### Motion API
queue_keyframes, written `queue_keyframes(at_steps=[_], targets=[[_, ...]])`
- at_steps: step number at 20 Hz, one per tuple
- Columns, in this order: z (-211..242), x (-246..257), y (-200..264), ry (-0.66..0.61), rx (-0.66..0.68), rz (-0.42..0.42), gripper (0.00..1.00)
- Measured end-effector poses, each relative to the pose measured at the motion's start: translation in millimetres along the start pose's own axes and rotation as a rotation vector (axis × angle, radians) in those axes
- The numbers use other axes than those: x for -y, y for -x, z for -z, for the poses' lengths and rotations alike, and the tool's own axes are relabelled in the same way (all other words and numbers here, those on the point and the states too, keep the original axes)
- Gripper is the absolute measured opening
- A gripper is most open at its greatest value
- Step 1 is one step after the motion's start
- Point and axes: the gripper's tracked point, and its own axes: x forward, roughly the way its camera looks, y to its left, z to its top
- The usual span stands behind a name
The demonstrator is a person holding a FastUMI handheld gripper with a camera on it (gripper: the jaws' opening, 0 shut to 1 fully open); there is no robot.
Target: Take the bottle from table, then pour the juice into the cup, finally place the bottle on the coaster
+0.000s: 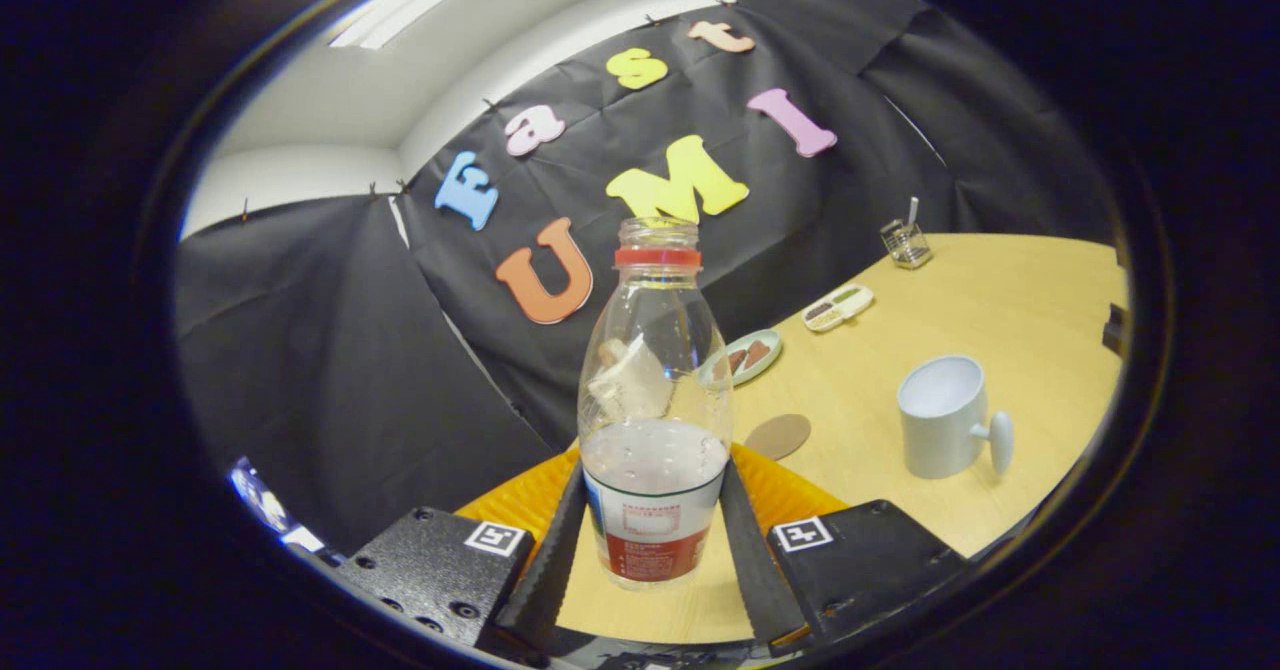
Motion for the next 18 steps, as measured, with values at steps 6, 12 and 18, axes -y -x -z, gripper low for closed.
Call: queue_keyframes(at_steps=[6,12,18], targets=[[-5,15,-9,-0.331,0.014,-0.077,0.75],[-7,38,-19,-0.564,0.064,-0.078,0.75],[-16,51,-23,-0.726,0.115,-0.072,0.75]])
